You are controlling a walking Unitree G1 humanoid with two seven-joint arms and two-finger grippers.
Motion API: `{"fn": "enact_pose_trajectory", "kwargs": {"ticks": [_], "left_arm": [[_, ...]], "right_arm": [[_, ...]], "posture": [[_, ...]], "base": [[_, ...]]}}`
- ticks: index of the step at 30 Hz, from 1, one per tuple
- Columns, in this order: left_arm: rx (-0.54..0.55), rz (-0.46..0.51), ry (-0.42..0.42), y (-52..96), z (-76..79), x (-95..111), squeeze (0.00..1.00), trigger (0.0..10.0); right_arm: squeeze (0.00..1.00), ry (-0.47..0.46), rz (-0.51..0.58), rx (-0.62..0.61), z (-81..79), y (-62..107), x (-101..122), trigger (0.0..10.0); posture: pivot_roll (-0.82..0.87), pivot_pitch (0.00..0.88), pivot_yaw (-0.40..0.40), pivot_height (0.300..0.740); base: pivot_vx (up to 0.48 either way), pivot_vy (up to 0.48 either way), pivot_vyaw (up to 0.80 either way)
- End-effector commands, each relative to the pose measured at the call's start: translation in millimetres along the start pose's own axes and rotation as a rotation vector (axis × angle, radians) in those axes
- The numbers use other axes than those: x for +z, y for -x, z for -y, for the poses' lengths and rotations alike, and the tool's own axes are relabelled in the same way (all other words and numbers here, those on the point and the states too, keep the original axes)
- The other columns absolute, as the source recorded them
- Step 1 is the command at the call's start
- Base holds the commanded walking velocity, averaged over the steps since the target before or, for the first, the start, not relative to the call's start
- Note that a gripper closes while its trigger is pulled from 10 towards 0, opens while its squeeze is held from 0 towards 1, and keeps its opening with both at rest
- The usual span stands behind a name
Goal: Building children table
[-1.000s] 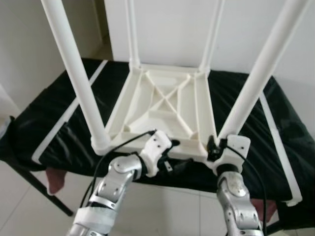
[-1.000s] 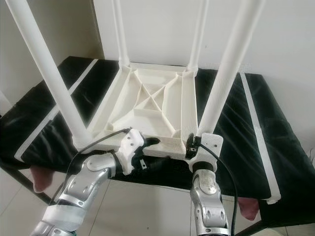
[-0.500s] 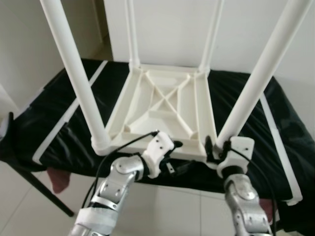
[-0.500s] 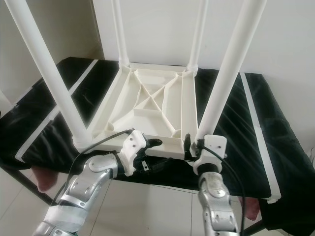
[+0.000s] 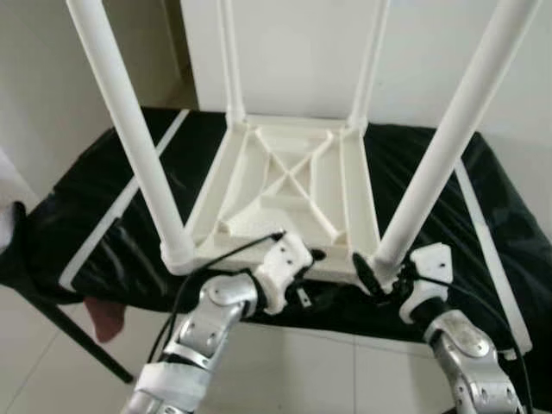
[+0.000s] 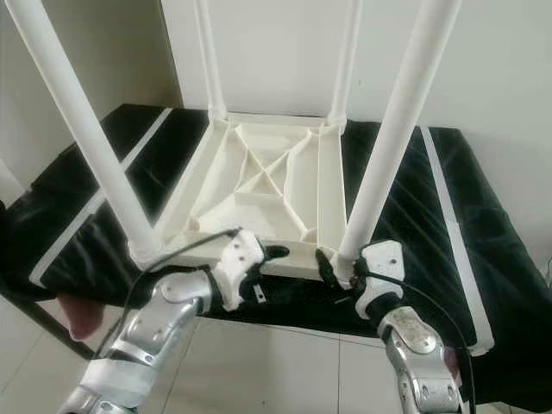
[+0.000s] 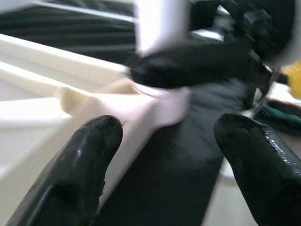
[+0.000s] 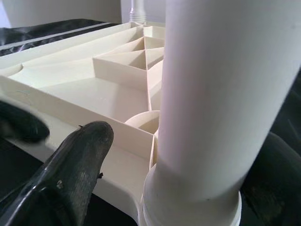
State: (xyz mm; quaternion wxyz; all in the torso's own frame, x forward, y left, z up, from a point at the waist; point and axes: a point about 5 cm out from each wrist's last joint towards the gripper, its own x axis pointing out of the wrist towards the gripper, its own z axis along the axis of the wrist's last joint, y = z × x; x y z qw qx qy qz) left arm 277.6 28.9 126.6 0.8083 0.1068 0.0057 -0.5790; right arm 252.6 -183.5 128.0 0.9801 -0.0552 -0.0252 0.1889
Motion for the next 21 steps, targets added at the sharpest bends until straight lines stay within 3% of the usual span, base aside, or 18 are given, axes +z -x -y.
{"fn": "enact_pose_trajectory", "kwargs": {"ticks": [1, 3, 4, 6, 7, 17, 18, 21], "left_arm": [[-0.005, -0.04, -0.009, -0.4, 2.5, -7.3, 0.0, 10.0], [-0.008, -0.039, -0.009, -1.0, 3.2, -7.0, 0.0, 10.0], [-0.009, -0.036, -0.011, -1.8, 3.4, -6.1, 0.0, 10.0], [-0.009, -0.033, -0.012, -2.0, 3.4, -5.3, 0.0, 10.0], [-0.012, -0.031, -0.01, -1.7, 3.0, -5.1, 0.0, 10.0], [-0.01, -0.05, -0.045, -2.0, -5.8, -5.6, 0.0, 10.0], [-0.006, -0.049, -0.046, -1.5, -7.5, -5.0, 0.0, 10.0], [0.013, -0.054, -0.051, -0.3, -11.2, -6.3, 0.0, 10.0]], "right_arm": [[0.0, 0.017, -0.001, 0.046, 1.4, -4.2, -0.5, 10.0], [0.0, 0.028, -0.002, 0.052, 3.4, -5.5, -0.2, 10.0], [0.0, 0.035, -0.002, 0.057, 6.2, -6.5, 0.2, 4.6], [0.0, 0.037, -0.002, 0.059, 7.8, -7.1, 0.3, 4.6], [0.0, 0.047, -0.006, 0.059, 13.7, -7.9, -0.3, 0.0], [0.0, 0.018, -0.042, 0.068, 15.4, -5.0, -11.0, 0.0], [0.0, 0.009, -0.046, 0.062, 13.9, -4.5, -13.0, 10.0], [0.0, 0.002, -0.072, 0.04, 9.0, -4.1, -21.1, 10.0]], "posture": [[-0.07, 0.0, 0.021, 0.74], [-0.07, 0.0, 0.021, 0.74], [-0.07, 0.0, 0.022, 0.74], [-0.07, 0.0, 0.023, 0.74], [-0.07, 0.0, 0.021, 0.74], [-0.05, 0.0, 0.008, 0.74], [-0.05, 0.0, 0.007, 0.74], [-0.06, 0.0, 0.006, 0.74]], "base": [[0.0, 0.0, 0.0], [0.0, 0.0, 0.0], [0.0, 0.0, 0.0], [0.0, 0.0, 0.0], [0.0, 0.0, 0.0], [0.0, 0.0, 0.0], [0.0, 0.0, 0.0], [0.0, 0.0, 0.0]]}}
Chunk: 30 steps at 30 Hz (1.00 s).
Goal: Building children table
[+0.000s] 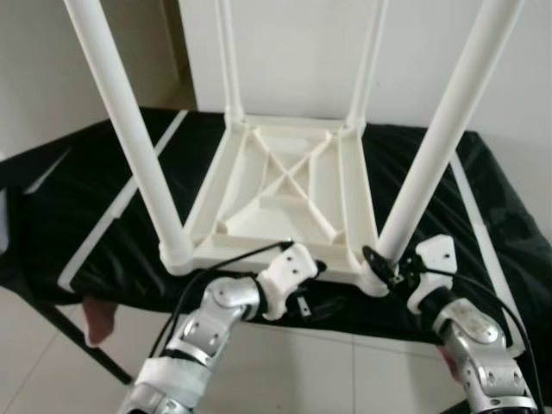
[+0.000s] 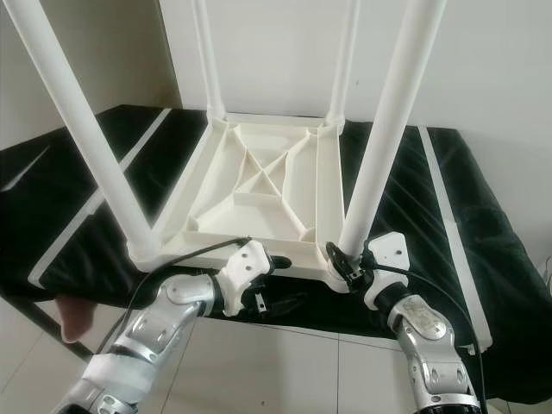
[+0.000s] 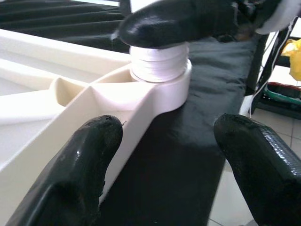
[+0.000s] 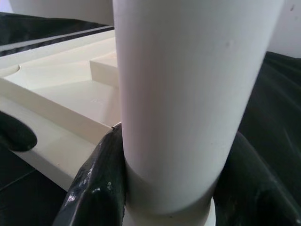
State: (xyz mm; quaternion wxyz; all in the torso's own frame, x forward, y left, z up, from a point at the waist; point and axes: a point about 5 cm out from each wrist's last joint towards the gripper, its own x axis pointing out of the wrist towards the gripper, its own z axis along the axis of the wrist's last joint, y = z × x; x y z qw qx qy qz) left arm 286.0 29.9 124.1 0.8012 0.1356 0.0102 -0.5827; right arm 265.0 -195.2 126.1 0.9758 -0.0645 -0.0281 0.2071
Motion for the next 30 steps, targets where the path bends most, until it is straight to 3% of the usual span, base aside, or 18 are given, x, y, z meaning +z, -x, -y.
{"fn": "enact_pose_trajectory", "kwargs": {"ticks": [1, 11, 16, 21, 27, 28, 30], "left_arm": [[0.03, -0.015, -0.007, 2.0, -3.7, -3.5, 0.0, 10.0], [0.041, -0.023, -0.01, 1.6, -6.5, -8.9, 0.0, 10.0], [0.068, -0.037, -0.007, 1.8, -11.0, -10.9, 0.0, 10.0], [0.07, -0.026, 0.01, 2.7, -9.0, -11.7, 0.0, 10.0], [0.07, -0.021, 0.016, 2.7, -7.6, -12.1, 0.0, 10.0], [0.07, -0.02, 0.016, 2.4, -7.8, -11.8, 0.0, 10.0], [0.07, -0.017, 0.015, 1.9, -8.6, -11.0, 0.0, 10.0]], "right_arm": [[0.0, -0.01, -0.086, -0.003, -7.2, 2.8, -19.1, 10.0], [0.0, -0.102, -0.039, -0.311, -13.6, -0.1, -20.0, 10.0], [0.0, -0.221, -0.041, -0.546, -29.1, -3.3, -25.2, 10.0], [0.0, -0.263, -0.066, -0.634, -38.6, -8.2, -29.8, 10.0], [0.0, -0.268, -0.047, -0.592, -47.3, -13.5, -25.1, 10.0], [0.22, -0.27, -0.043, -0.589, -47.2, -13.0, -24.6, 10.0], [1.0, -0.265, -0.038, -0.597, -45.5, -11.6, -23.6, 10.0]], "posture": [[-0.06, 0.0, 0.006, 0.74], [-0.08, 0.0, 0.005, 0.74], [-0.07, 0.0, 0.008, 0.74], [-0.07, 0.0, 0.014, 0.74], [-0.07, 0.0, 0.02, 0.74], [-0.07, 0.0, 0.022, 0.74], [-0.07, 0.0, 0.02, 0.74]], "base": [[0.0, 0.0, 0.0], [0.0, 0.0, 0.0], [0.0, 0.0, 0.0], [0.0, 0.0, 0.0], [0.0, 0.0, 0.0], [0.0, 0.0, 0.0], [0.0, 0.0, 0.0]]}}
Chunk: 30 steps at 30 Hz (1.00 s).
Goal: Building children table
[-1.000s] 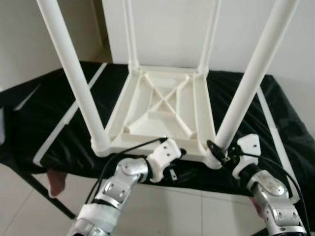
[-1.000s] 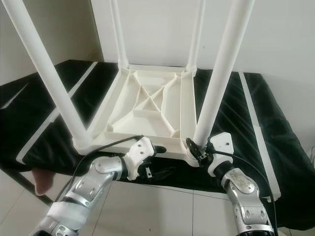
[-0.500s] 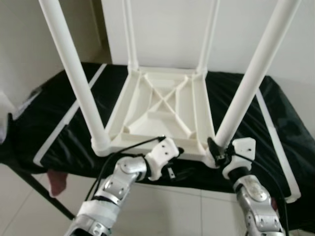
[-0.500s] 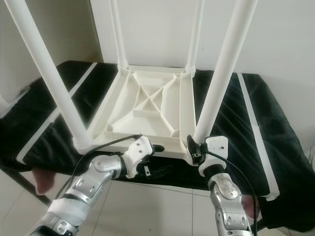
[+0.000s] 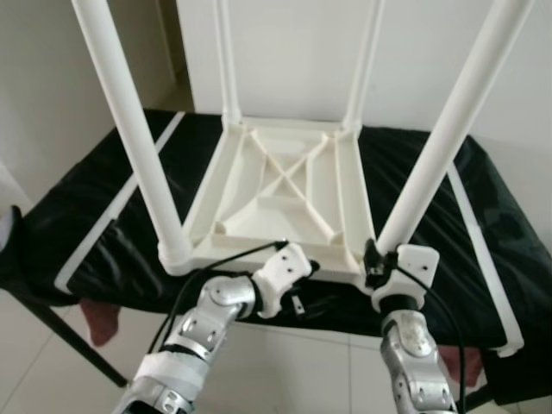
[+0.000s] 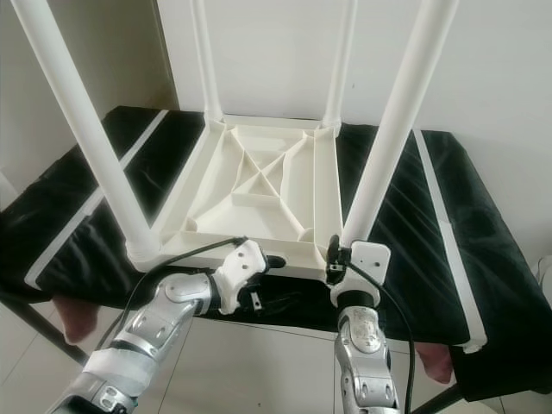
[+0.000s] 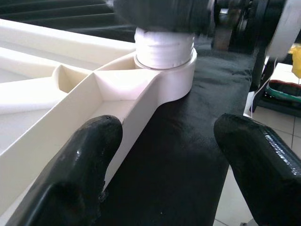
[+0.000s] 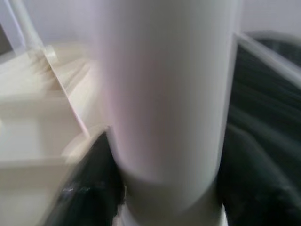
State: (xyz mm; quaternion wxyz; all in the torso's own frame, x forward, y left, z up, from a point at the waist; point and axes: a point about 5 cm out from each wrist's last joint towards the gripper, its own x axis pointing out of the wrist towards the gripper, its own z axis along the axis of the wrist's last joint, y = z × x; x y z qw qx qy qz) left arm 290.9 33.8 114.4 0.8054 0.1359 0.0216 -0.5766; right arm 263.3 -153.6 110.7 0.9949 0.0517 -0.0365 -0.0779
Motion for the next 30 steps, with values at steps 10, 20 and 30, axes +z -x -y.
{"fn": "enact_pose_trajectory", "kwargs": {"ticks": [10, 20, 30], "left_arm": [[0.061, 0.011, 0.002, 3.6, -7.0, 1.4, 0.0, 10.0], [0.044, 0.008, -0.004, 5.3, -7.1, 1.6, 0.0, 10.0], [0.032, 0.001, -0.017, 1.9, -5.1, 1.3, 0.0, 10.0]], "right_arm": [[1.0, 0.004, -0.021, 0.093, 10.3, 5.1, -2.6, 10.0], [0.0, 0.106, -0.008, 0.373, 32.3, -0.6, 6.0, 10.0], [0.0, 0.191, -0.002, 0.537, 36.4, -15.5, 12.7, 10.0]], "posture": [[-0.07, 0.0, 0.027, 0.74], [-0.08, 0.0, 0.046, 0.74], [-0.08, 0.0, 0.048, 0.74]], "base": [[0.0, 0.0, 0.0], [0.0, 0.0, 0.0], [0.0, 0.0, 0.0]]}}
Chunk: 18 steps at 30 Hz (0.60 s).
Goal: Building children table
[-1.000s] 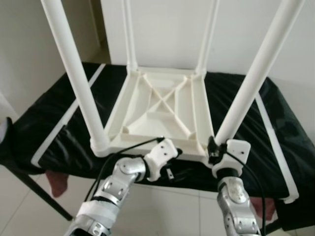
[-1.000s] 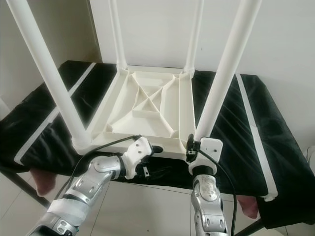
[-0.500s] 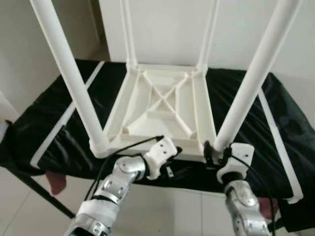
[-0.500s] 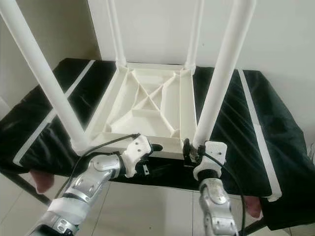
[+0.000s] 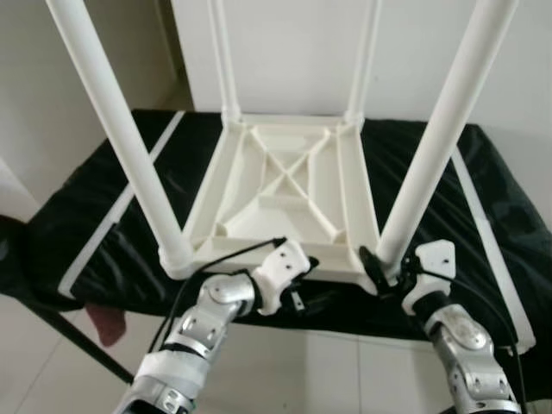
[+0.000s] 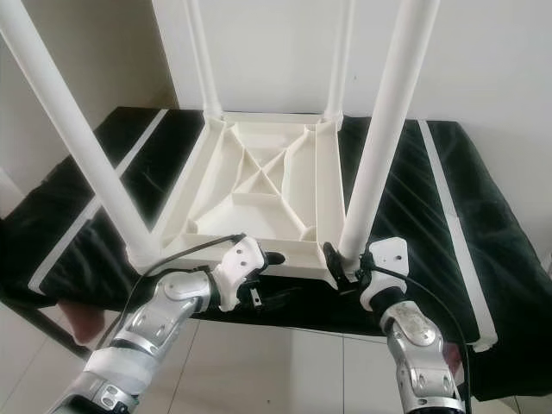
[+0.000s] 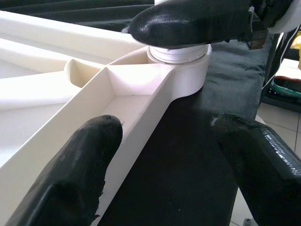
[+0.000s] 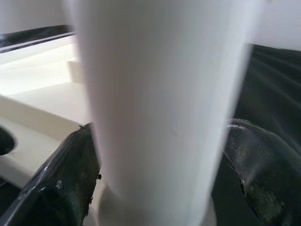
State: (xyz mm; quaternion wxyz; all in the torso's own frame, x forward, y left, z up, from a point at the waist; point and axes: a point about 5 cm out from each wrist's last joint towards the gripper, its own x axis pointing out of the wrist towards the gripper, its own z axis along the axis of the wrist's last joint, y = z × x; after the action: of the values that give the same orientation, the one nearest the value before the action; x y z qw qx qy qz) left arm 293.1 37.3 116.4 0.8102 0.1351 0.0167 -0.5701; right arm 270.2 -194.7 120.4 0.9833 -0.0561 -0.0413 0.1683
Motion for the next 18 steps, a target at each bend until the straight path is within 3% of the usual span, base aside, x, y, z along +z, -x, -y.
{"fn": "enact_pose_trajectory", "kwargs": {"ticks": [1, 3, 4, 5, 6, 7, 8, 9, 10, 18], "left_arm": [[0.013, -0.006, -0.017, -1.8, -1.0, 0.6, 0.0, 10.0], [0.01, -0.007, -0.018, -2.9, -0.3, 0.7, 0.0, 10.0], [0.008, -0.007, -0.022, -3.4, 0.1, 1.0, 0.0, 10.0], [0.007, -0.006, -0.025, -3.7, 0.3, 1.2, 0.0, 10.0], [0.006, -0.004, -0.025, -4.1, 0.8, 1.6, 0.0, 10.0], [0.006, -0.004, -0.025, -4.1, 0.8, 1.6, 0.0, 10.0], [0.006, -0.004, -0.023, -4.4, 1.3, 1.6, 0.0, 10.0], [0.006, -0.003, -0.022, -4.7, 1.6, 1.6, 0.0, 10.0], [0.005, -0.002, -0.021, -4.8, 2.3, 1.6, 0.0, 10.0], [0.007, -0.006, -0.012, -1.7, 5.2, -1.0, 0.0, 10.0]], "right_arm": [[0.0, -0.002, 0.0, 0.057, 0.0, -3.9, 0.6, 10.0], [0.0, 0.005, 0.0, 0.08, 1.6, -6.0, 1.4, 10.0], [0.0, 0.006, 0.004, 0.089, 2.3, -7.3, 2.5, 9.3], [0.0, 0.006, 0.007, 0.096, 2.9, -8.1, 3.1, 9.3], [0.0, 0.01, 0.01, 0.108, 3.4, -9.5, 4.2, 4.9], [0.0, 0.01, 0.01, 0.108, 3.4, -9.5, 4.2, 4.9], [0.0, 0.012, 0.008, 0.114, 4.3, -11.1, 4.7, 2.7], [0.0, 0.015, 0.006, 0.12, 5.2, -12.2, 4.7, 2.7], [0.0, 0.011, 0.005, 0.124, 5.9, -12.8, 4.4, 0.0], [0.0, 0.009, -0.009, 0.115, 8.3, -9.4, 0.1, 0.0]], "posture": [[-0.08, 0.0, 0.044, 0.74], [-0.08, 0.0, 0.043, 0.74], [-0.08, 0.0, 0.042, 0.74], [-0.08, 0.0, 0.042, 0.74], [-0.08, 0.0, 0.042, 0.74], [-0.08, 0.0, 0.042, 0.74], [-0.08, 0.0, 0.04, 0.74], [-0.08, 0.0, 0.039, 0.74], [-0.07, 0.0, 0.036, 0.74], [-0.07, 0.0, 0.03, 0.74]], "base": [[0.0, 0.0, 0.0], [0.0, 0.0, 0.0], [0.0, 0.0, 0.0], [0.0, 0.0, 0.0], [0.0, 0.0, 0.0], [0.0, 0.0, 0.0], [0.0, 0.0, 0.0], [0.0, 0.0, 0.0], [0.0, 0.0, 0.0], [0.0, 0.0, 0.0]]}}
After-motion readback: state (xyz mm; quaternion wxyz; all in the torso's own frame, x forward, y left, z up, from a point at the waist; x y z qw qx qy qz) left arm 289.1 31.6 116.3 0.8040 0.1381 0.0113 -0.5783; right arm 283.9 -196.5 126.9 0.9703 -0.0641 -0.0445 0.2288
